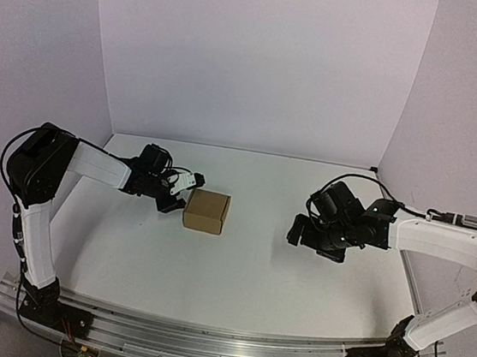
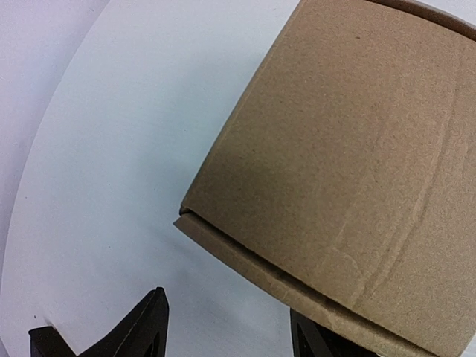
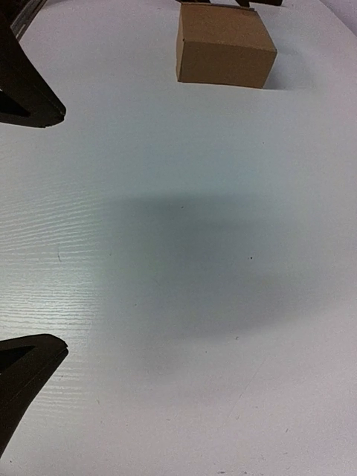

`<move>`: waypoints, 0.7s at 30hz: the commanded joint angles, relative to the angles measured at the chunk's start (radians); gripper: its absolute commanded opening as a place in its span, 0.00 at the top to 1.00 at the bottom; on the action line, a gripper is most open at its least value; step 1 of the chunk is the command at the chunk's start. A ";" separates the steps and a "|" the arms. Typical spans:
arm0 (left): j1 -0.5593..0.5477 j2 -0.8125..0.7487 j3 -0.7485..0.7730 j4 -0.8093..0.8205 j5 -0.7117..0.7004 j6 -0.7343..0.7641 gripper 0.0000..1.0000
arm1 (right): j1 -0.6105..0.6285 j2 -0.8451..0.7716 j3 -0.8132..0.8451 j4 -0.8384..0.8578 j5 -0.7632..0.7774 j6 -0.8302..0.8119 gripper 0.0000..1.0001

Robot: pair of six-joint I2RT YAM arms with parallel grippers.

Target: Fold the paper box

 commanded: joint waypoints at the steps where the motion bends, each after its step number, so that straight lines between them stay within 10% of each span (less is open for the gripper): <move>1: 0.000 -0.022 0.008 -0.015 0.017 -0.020 0.42 | 0.001 -0.022 0.005 0.010 0.017 -0.004 0.02; 21: -0.004 -0.046 0.008 -0.055 0.051 -0.064 0.43 | -0.013 -0.011 0.011 0.010 0.008 -0.015 0.02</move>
